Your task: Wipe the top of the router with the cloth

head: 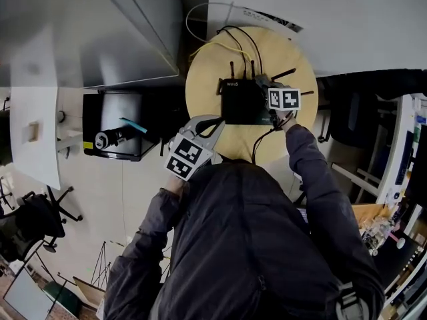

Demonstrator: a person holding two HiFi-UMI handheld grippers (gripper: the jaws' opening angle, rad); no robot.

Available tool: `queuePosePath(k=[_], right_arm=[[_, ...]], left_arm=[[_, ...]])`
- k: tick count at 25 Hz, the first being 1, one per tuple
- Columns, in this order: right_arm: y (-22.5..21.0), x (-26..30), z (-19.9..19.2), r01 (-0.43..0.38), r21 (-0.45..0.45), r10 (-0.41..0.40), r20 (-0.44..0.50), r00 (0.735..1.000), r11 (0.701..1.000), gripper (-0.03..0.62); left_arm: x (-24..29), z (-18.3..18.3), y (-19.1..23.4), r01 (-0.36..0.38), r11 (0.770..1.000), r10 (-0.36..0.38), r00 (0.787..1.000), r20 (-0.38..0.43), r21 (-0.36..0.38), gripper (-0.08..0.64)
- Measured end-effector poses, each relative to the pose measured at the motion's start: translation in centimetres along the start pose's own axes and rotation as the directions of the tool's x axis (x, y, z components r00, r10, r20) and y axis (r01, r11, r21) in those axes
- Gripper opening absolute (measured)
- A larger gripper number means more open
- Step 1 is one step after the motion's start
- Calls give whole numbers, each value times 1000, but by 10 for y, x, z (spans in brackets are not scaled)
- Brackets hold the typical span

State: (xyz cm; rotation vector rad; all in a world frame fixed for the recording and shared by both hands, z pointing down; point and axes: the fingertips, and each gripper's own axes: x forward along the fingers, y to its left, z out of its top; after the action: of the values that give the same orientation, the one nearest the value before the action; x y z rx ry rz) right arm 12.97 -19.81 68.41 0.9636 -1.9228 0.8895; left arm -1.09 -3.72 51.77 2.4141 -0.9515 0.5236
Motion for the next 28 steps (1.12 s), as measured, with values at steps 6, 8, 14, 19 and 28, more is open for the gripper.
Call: queuePosePath(k=[6, 8, 14, 19, 28], right_arm=[[-34, -13, -8, 73, 49, -73, 6, 997, 996, 33], [-38, -14, -9, 80, 53, -80, 9, 997, 995, 33], [-27, -17, -7, 57, 59, -60, 52, 997, 997, 32], [20, -18, -7, -27, 30, 24, 90, 996, 999, 33], [134, 9, -9, -182, -95, 189, 70, 980, 979, 33]], left_arm=[[5, 2, -3, 13, 1000, -13, 1000, -5, 8, 0], [6, 1, -4, 15, 1000, -15, 1000, -8, 8, 0], [4, 0, -6, 12, 1000, -12, 1000, -9, 8, 0], [-2, -3, -6, 4, 1000, -4, 1000, -7, 7, 0], [-18, -14, -5, -11, 1000, 11, 1000, -8, 8, 0]])
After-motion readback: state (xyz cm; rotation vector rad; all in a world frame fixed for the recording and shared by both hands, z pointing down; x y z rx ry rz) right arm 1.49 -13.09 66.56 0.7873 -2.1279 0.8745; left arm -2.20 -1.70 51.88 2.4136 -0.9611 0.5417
